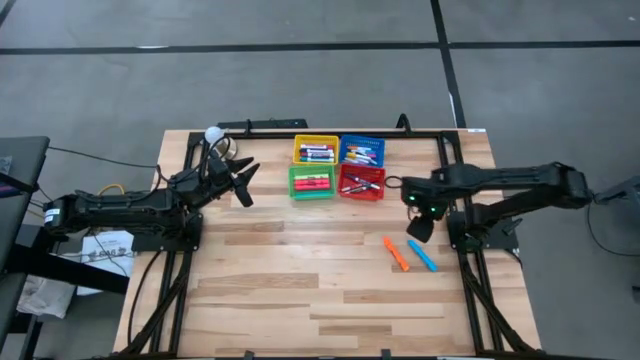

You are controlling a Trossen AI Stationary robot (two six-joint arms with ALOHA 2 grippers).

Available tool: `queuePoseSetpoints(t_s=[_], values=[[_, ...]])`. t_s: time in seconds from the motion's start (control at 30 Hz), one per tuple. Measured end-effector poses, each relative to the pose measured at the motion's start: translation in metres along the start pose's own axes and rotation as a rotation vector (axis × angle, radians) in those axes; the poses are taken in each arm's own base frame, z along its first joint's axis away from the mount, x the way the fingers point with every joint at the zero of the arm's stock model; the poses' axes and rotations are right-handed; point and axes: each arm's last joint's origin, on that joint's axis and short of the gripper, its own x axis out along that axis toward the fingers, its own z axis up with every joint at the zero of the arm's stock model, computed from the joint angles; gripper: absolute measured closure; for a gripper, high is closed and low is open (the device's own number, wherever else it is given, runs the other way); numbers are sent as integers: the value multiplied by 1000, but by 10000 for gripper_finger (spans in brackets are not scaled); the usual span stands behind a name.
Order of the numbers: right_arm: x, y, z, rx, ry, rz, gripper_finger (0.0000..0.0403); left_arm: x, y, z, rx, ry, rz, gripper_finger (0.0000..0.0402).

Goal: Pick & Place Markers
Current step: Put the large blue highlighter pen into the green bin

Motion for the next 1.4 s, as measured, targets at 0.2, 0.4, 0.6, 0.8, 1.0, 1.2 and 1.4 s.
queuePoseSetpoints(t_s=[0.2, 0.4, 0.6, 0.8, 1.0, 1.2, 1.4], values=[[-4, 7, -23, 203, -38, 63, 218, 0, 0, 0, -1, 0, 0, 284], [14, 16, -38, 325, 42, 23, 206, 0, 0, 0, -1, 0, 0, 284], [26, 31, -44, 326, 41, 18, 185, 0, 0, 0, -1, -1, 0, 284], [45, 37, -50, 386, 12, 36, 174, 0, 0, 1, -4, -5, 0, 284], [61, 34, -56, 437, -11, -30, 173, 0, 0, 1, -5, -7, 0, 284], [62, 36, -54, 450, -33, -18, 173, 0, 0, 1, -7, -12, 0, 284], [73, 40, -50, 425, -3, -63, 173, 0, 0, 1, -7, -13, 0, 284]])
